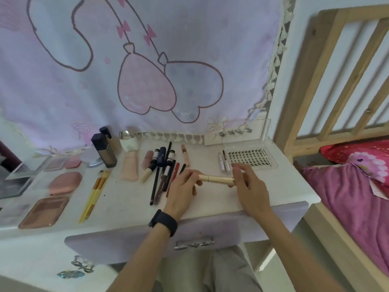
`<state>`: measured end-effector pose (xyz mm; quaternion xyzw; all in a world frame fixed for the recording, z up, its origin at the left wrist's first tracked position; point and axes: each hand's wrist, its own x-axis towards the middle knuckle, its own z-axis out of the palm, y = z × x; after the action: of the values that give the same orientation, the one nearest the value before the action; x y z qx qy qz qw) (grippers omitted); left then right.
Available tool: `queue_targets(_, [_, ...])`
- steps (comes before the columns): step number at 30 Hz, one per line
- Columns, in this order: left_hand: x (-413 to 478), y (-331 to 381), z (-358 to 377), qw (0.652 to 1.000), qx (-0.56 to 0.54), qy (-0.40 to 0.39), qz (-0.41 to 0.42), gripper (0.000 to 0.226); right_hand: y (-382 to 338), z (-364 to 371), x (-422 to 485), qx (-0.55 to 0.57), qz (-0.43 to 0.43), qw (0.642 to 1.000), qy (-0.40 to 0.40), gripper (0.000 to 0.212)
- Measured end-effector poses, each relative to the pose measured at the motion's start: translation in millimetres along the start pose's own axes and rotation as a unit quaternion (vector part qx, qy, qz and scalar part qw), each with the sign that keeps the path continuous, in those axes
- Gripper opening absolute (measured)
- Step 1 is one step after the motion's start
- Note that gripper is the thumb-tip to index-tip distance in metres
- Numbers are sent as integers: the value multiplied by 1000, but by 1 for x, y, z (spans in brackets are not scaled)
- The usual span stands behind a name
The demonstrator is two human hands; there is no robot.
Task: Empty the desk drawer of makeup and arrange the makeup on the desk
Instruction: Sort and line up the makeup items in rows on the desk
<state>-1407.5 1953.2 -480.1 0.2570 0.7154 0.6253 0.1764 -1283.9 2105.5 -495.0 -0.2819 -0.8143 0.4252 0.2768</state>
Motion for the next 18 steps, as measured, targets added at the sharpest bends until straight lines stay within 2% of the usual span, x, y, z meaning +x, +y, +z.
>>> queue_targets(2, [0, -4, -1, 1000, -1, -4, 5, 24, -1, 3, -2, -9, 6, 999, -32, 36])
queue_targets(5, [0, -6, -2, 999, 21, -19, 15, 27, -4, 11, -8, 25, -5, 998, -58, 43])
queue_targets(9, [-4, -9, -2, 992, 109, -31, 57, 27, -13, 15, 1, 93, 37, 995, -8, 52])
queue_targets(12, [-8, -13, 8, 972, 217, -1, 87, 35, -15, 19, 2, 54, 60, 996, 22, 59])
queue_targets(15, [-8, -16, 15, 947, 301, 42, 105, 39, -12, 23, -5, 10, 35, 998, 49, 61])
queue_targets(18, [-1, -16, 16, 945, 314, 50, 72, 48, -5, 25, -12, 12, -11, 997, 80, 64])
